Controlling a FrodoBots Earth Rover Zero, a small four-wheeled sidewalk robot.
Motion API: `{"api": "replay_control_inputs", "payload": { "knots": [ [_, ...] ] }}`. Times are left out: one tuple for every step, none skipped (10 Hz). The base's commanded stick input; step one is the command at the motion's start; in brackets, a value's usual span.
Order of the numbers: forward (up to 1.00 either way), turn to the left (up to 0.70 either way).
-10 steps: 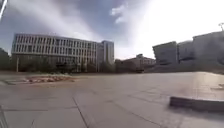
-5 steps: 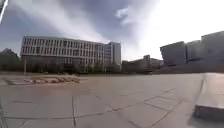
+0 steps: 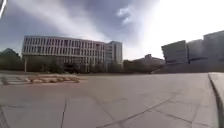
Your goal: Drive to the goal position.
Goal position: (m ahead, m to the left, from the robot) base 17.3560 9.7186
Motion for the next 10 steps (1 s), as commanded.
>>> {"api": "replay_control_inputs", "payload": {
  "knots": [
    [1.00,0.00],
    [1.00,0.00],
    [1.00,0.00],
    [1.00,0.00],
    [1.00,0.00],
    [1.00,0.00],
    [1.00,0.00],
    [1.00,0.00],
    [1.00,0.00],
    [1.00,0.00]
  ]
}}
